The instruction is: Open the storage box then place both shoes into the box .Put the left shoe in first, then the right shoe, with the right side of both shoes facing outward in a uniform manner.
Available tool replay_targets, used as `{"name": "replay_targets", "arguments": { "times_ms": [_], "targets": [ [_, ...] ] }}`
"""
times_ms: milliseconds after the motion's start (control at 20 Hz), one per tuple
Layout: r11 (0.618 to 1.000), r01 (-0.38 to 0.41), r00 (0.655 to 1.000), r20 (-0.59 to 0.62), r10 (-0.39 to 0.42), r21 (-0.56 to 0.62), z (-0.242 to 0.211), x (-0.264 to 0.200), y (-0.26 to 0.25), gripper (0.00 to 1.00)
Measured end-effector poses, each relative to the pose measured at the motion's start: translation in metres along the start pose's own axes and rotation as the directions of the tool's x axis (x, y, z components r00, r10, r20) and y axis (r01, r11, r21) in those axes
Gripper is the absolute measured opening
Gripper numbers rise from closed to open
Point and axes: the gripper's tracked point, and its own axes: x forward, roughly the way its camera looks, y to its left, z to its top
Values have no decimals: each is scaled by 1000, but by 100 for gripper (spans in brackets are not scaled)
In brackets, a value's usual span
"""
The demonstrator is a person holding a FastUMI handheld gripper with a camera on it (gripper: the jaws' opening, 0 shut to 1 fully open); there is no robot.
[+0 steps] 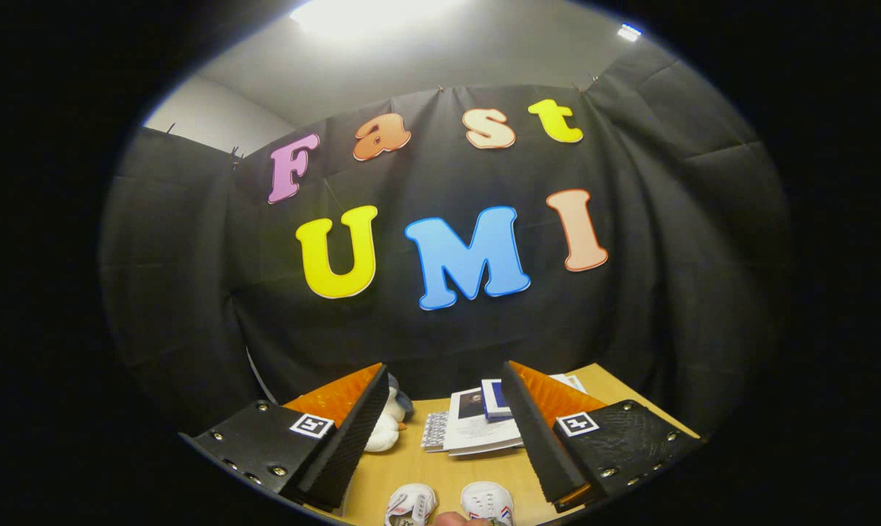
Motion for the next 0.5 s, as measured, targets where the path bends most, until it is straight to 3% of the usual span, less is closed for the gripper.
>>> {"name": "replay_targets", "arguments": {
  "times_ms": [250, 500],
  "targets": [
    [984, -148, 975, -151, 162, 95, -57, 19, 39, 96],
    [934, -247, 894, -310, 323, 260, -123, 27, 80, 96]
  ]
}}
